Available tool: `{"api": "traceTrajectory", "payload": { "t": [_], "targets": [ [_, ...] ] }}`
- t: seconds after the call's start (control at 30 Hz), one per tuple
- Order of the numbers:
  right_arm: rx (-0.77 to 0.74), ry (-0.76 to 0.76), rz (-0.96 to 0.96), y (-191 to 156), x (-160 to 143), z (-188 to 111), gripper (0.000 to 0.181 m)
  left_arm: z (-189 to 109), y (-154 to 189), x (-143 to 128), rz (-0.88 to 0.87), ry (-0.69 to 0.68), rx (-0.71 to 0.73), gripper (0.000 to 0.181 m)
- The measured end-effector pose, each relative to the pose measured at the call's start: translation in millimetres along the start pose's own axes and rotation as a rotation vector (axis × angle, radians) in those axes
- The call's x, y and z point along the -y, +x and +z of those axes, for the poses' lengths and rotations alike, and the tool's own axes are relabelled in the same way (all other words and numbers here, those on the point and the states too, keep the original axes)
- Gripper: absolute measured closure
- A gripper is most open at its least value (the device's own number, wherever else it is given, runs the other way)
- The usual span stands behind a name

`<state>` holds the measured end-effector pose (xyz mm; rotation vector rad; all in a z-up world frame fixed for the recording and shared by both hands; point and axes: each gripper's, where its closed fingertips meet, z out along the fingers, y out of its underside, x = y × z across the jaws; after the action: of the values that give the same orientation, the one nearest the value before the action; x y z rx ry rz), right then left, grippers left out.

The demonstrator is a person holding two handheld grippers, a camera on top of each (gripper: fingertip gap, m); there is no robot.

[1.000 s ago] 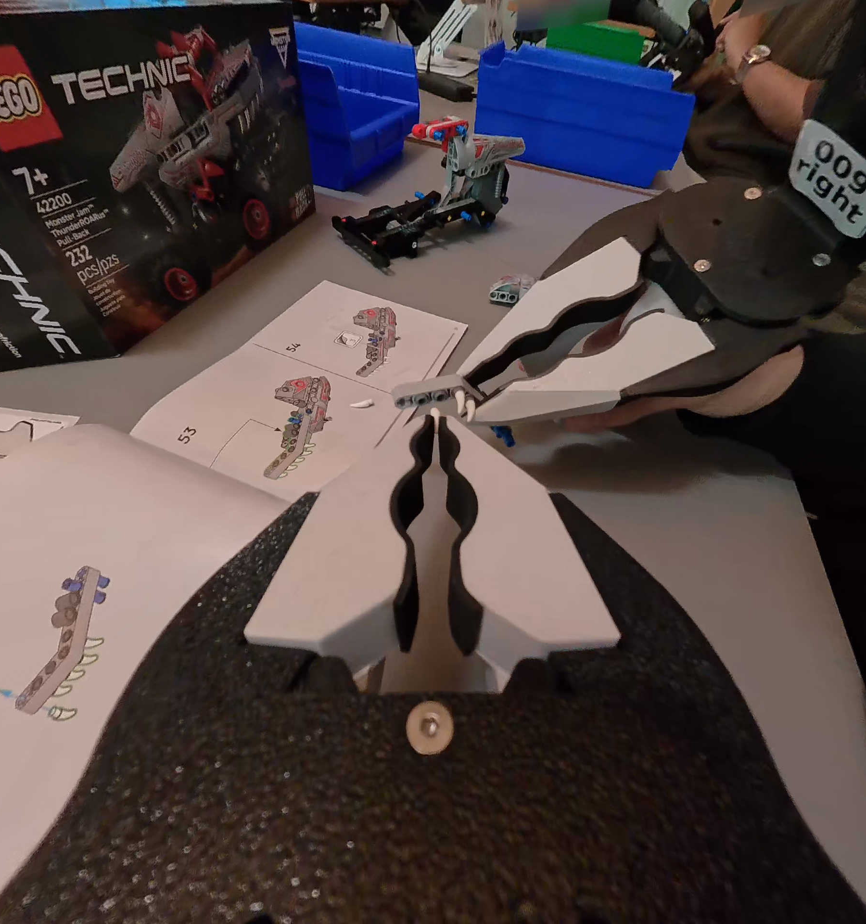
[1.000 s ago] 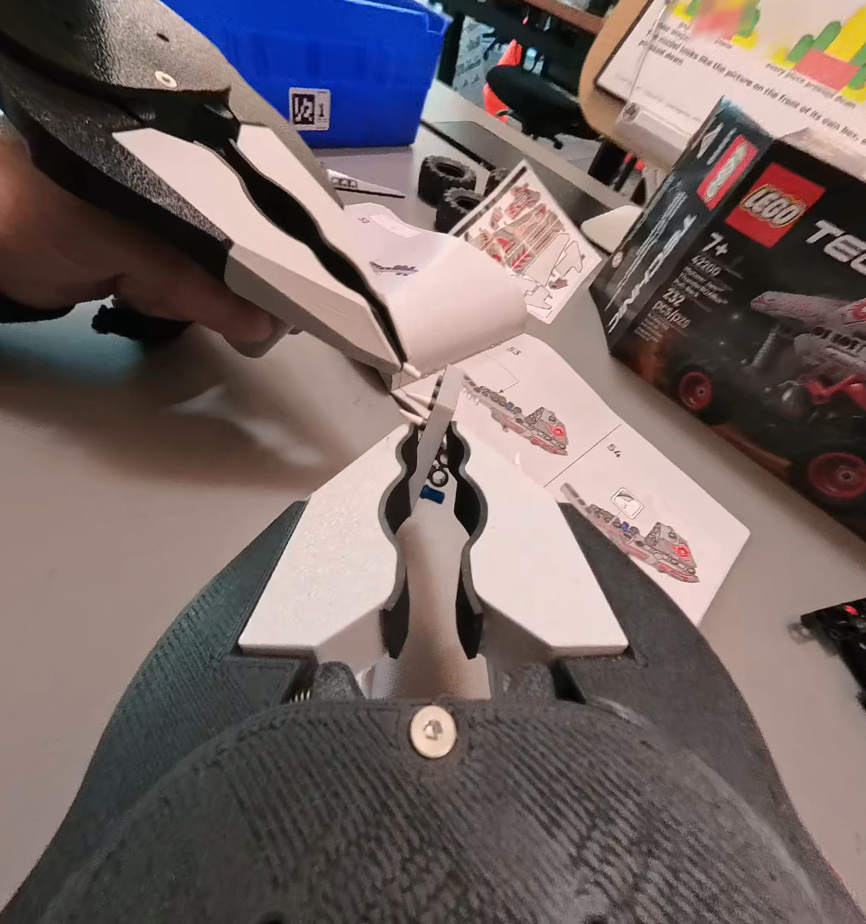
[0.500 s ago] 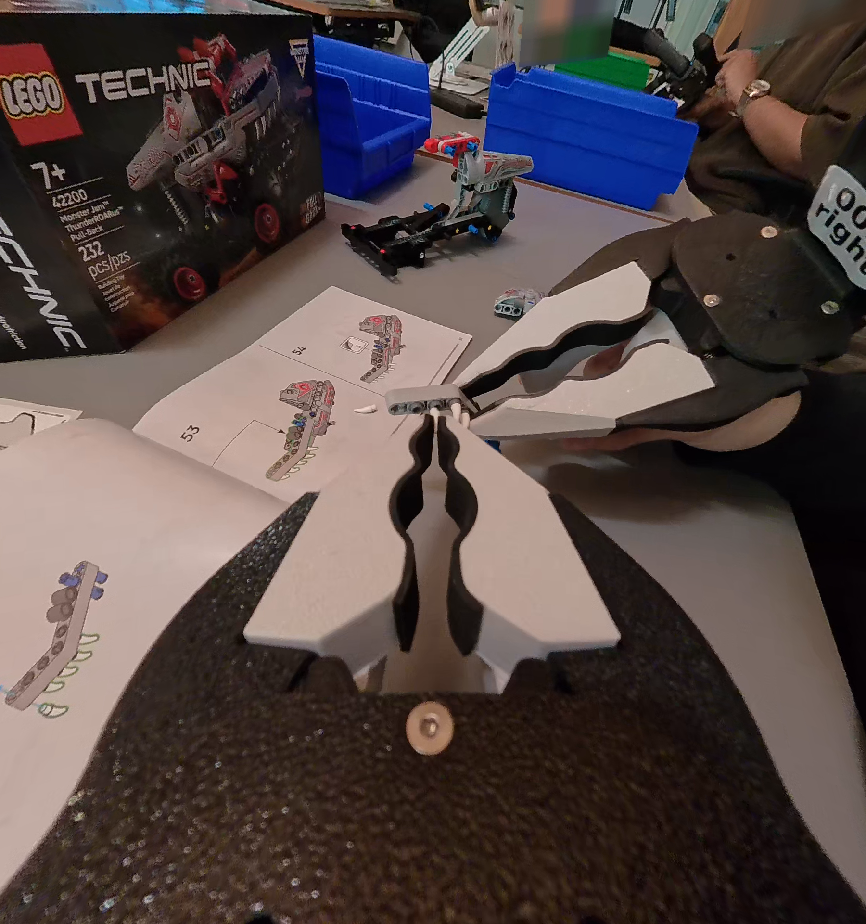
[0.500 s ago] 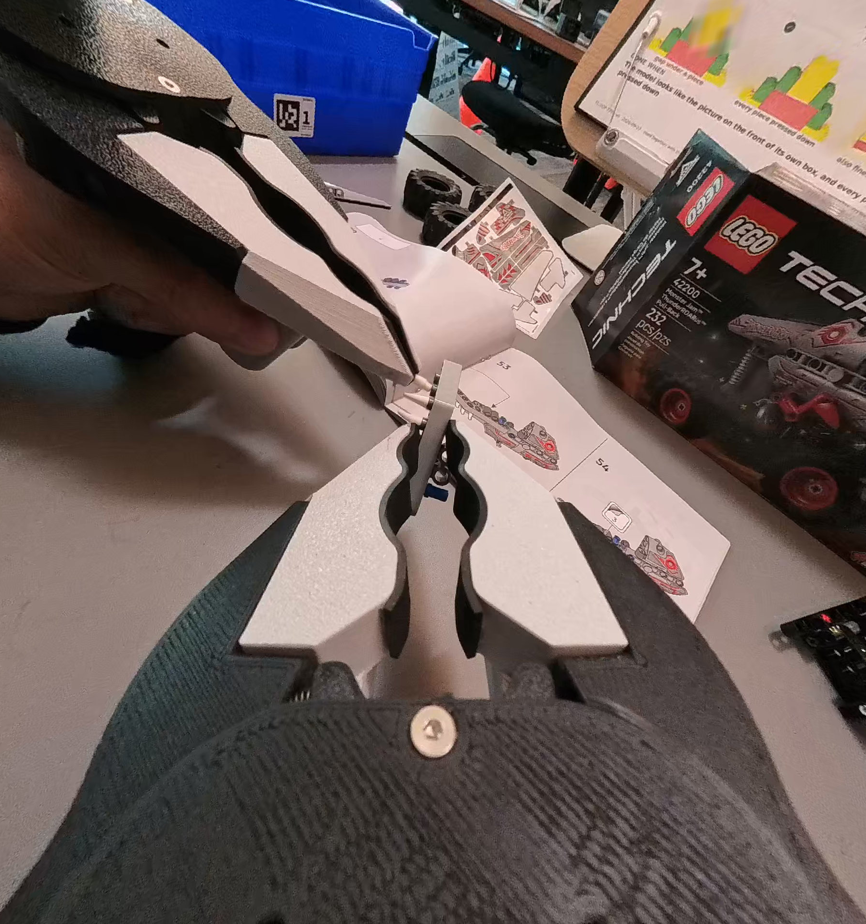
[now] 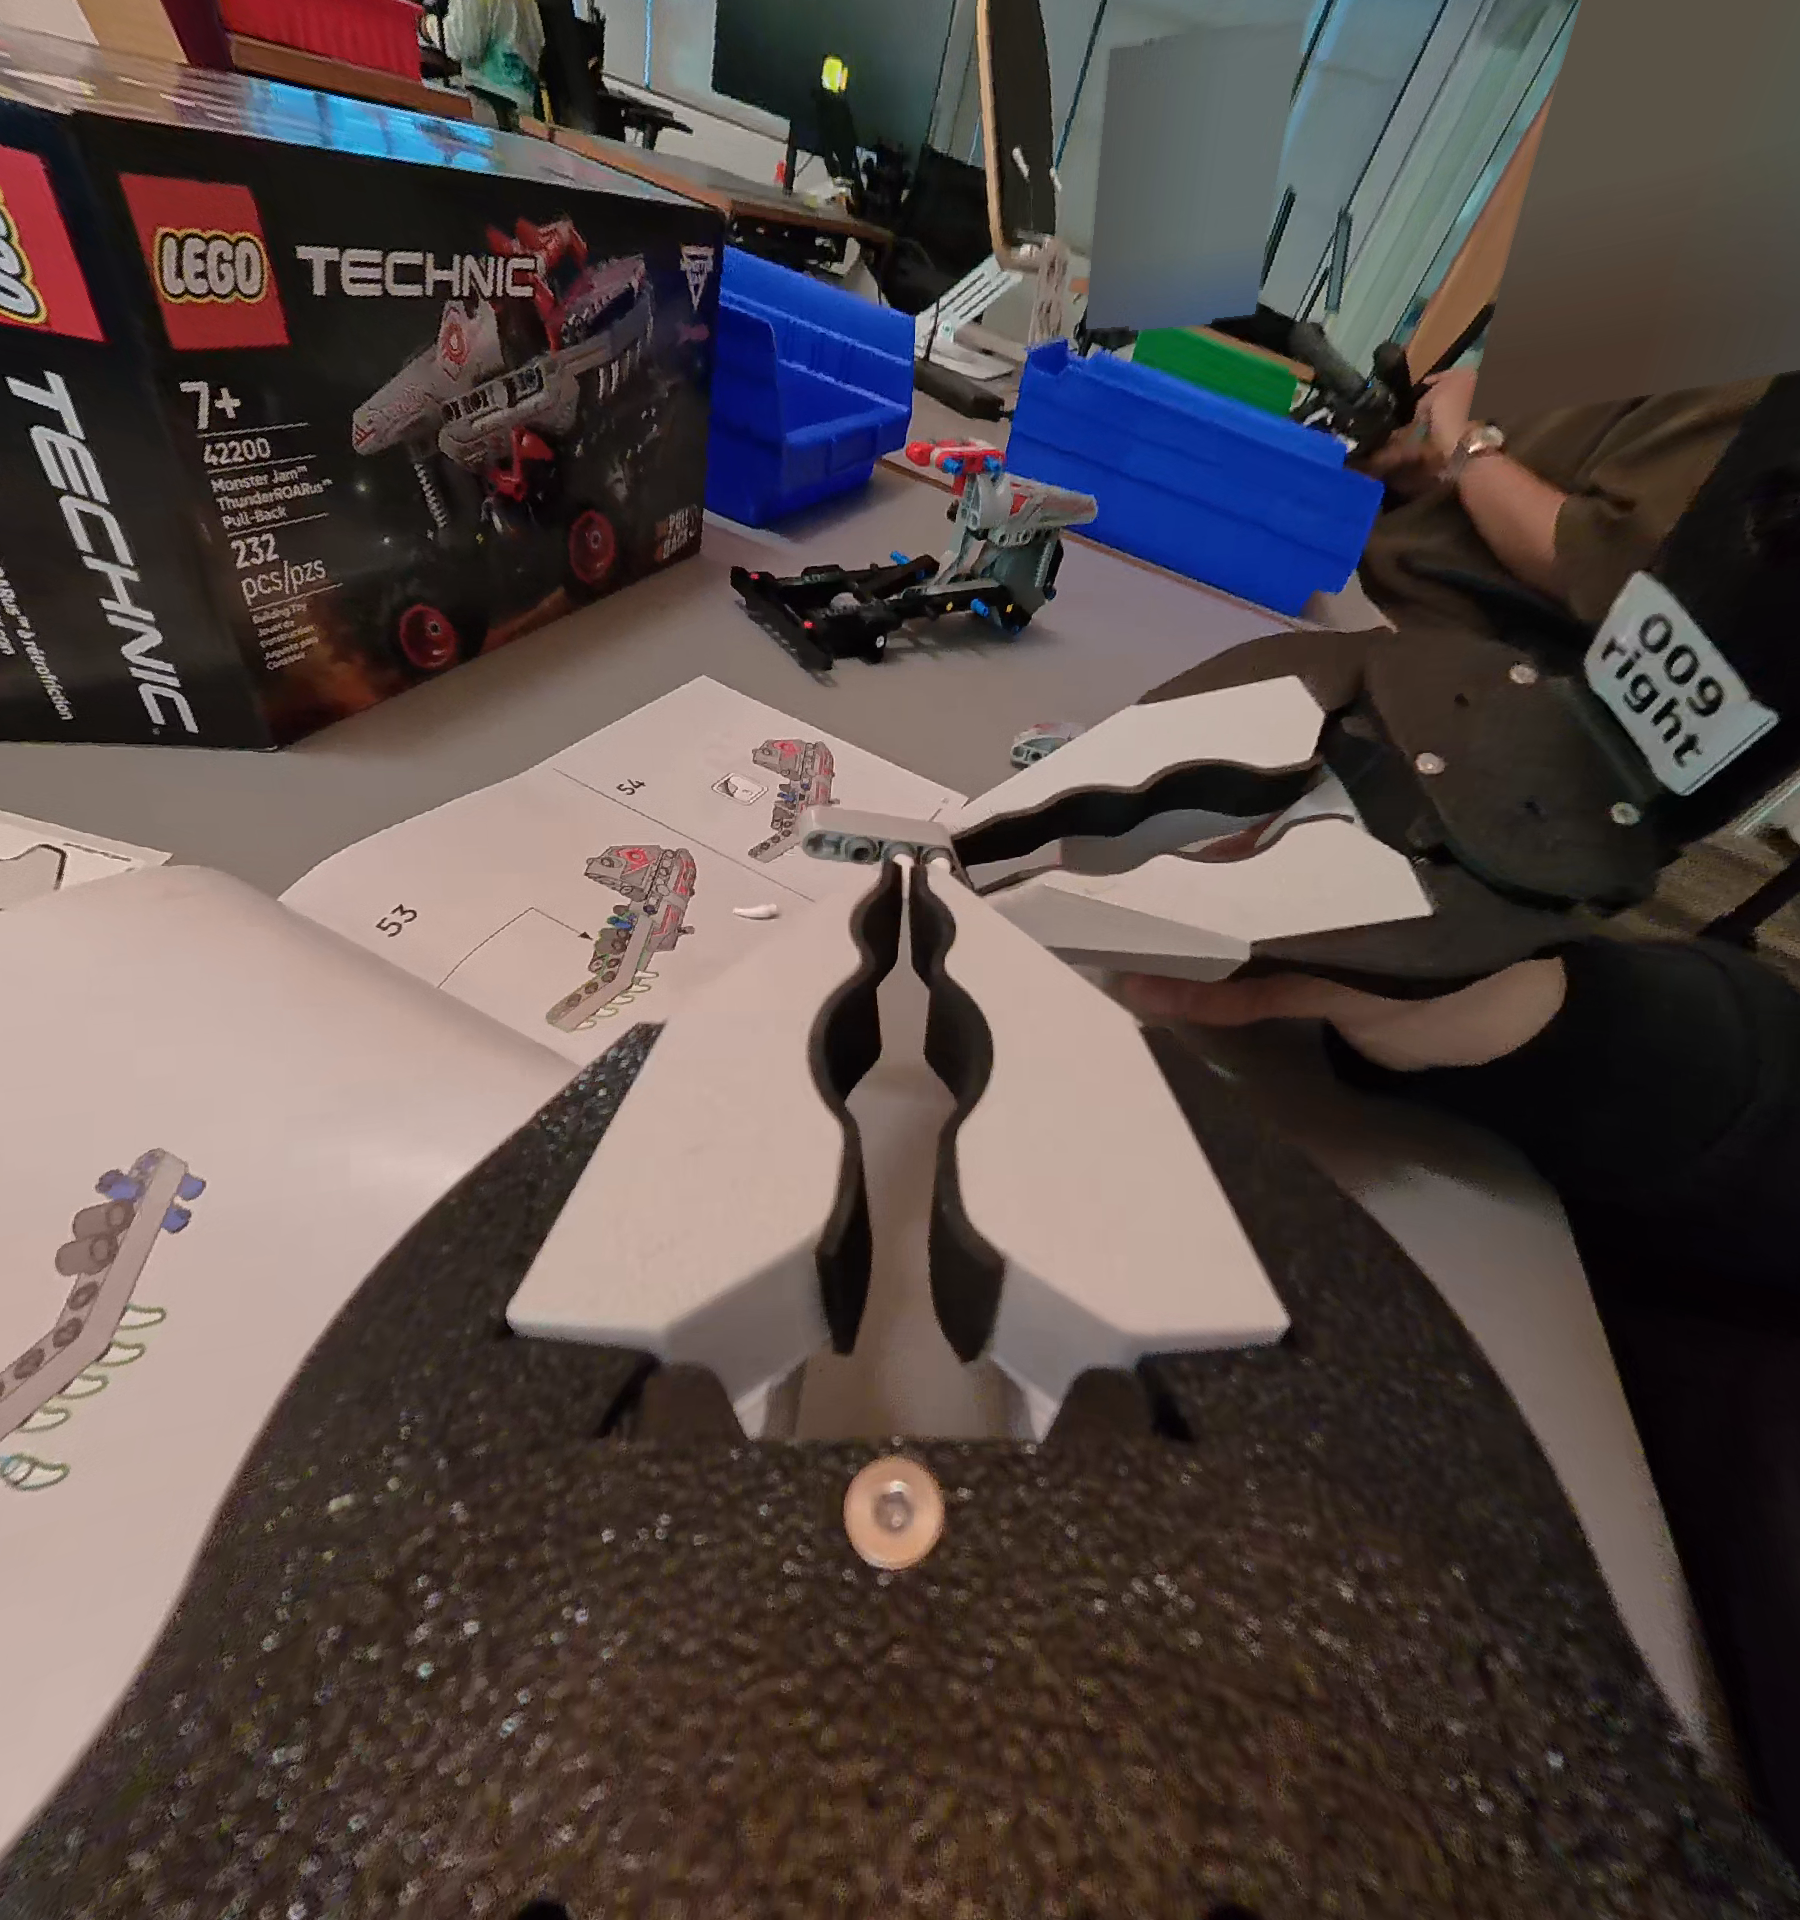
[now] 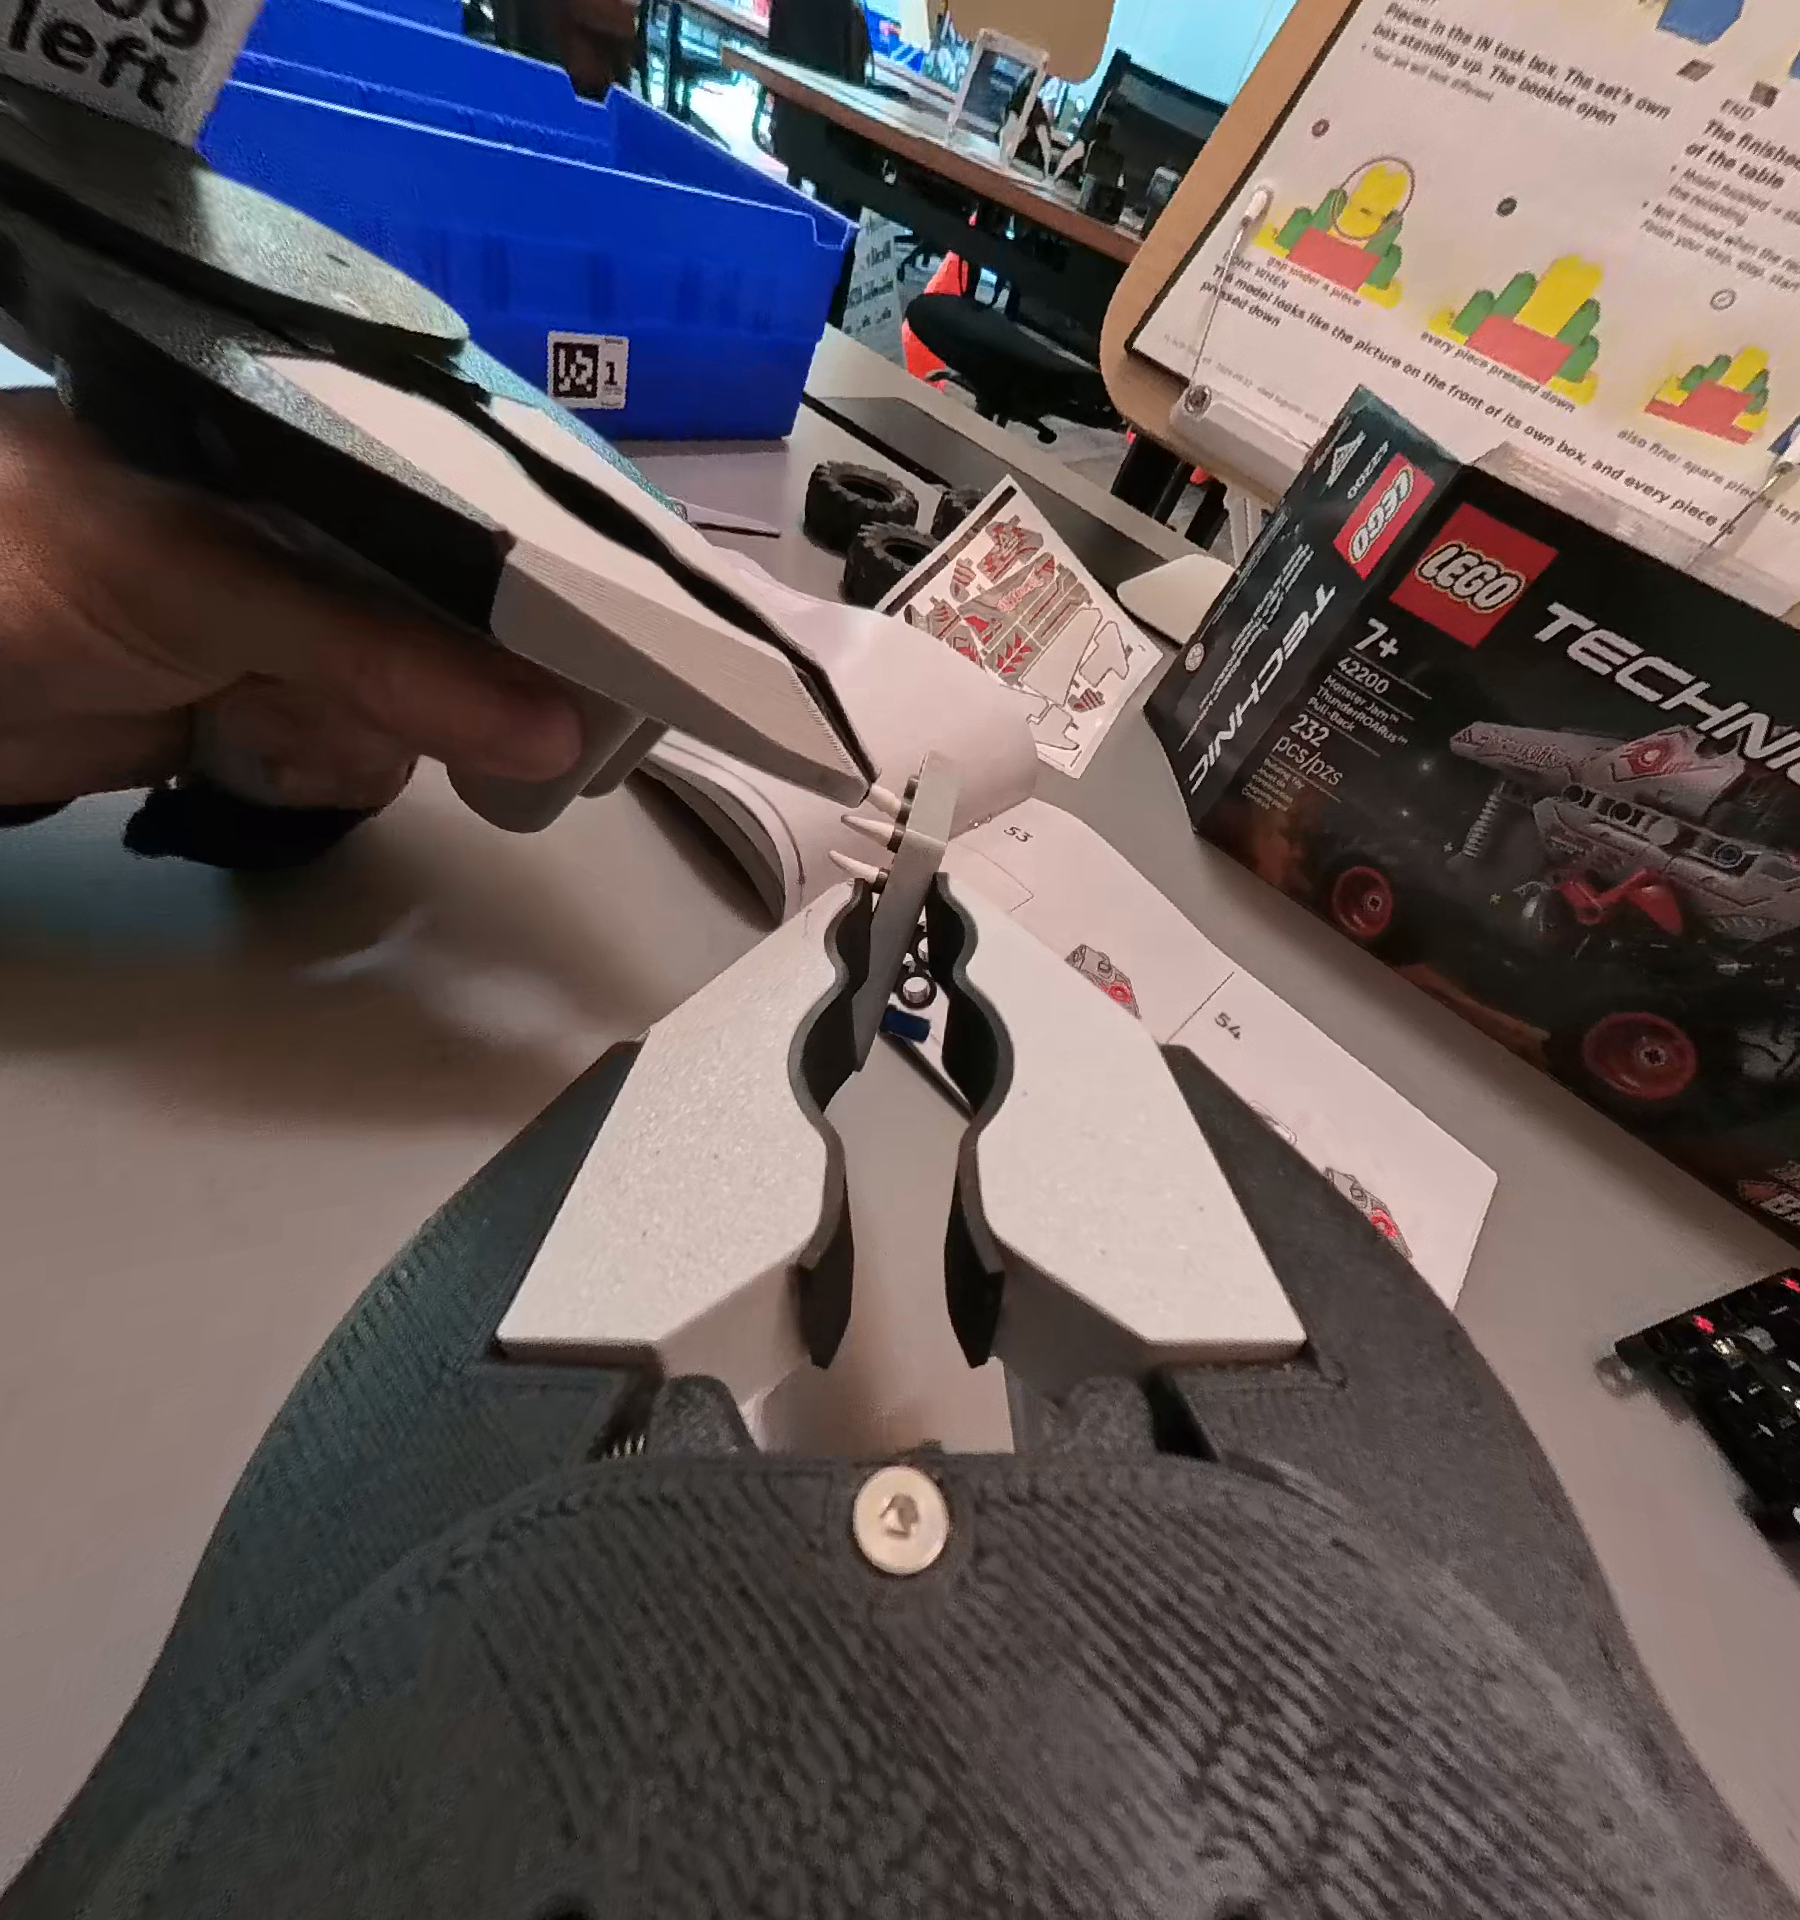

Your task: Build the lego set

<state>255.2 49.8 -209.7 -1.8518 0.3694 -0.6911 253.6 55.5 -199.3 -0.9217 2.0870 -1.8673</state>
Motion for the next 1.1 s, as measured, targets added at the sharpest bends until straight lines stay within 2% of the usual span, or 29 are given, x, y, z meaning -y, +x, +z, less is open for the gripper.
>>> {"api": "traceTrajectory", "payload": {
  "t": [0.27,0.43,0.53,0.67,0.8,1.1],
  "targets": [
    [-0.002,0.078,0.067,1.4,12.8,-0.7,0.172,-4.0,1.8,12.4,0.143,0.054,0.077,0.181],
    [0.02,0.124,0.082,1.3,18.6,-3.2,0.172,-5.6,5.3,17.7,0.062,0.106,0.025,0.181],
    [0.03,0.126,0.087,0.2,19.0,-3.1,0.172,-6.3,5.3,17.6,0.066,0.109,0.019,0.181],
    [0.045,0.132,0.082,-1.5,19.6,-3.6,0.172,-7.6,5.6,17.6,0.198,0.078,0.059,0.181],
    [0.057,0.131,0.061,-2.5,18.8,-4.1,0.172,-7.5,5.8,16.6,0.233,0.063,0.067,0.181],
    [0.04,0.146,0.06,-1.3,20.7,-5.9,0.172,-6.2,6.9,17.0,0.177,0.084,0.041,0.181]
  ]
}}
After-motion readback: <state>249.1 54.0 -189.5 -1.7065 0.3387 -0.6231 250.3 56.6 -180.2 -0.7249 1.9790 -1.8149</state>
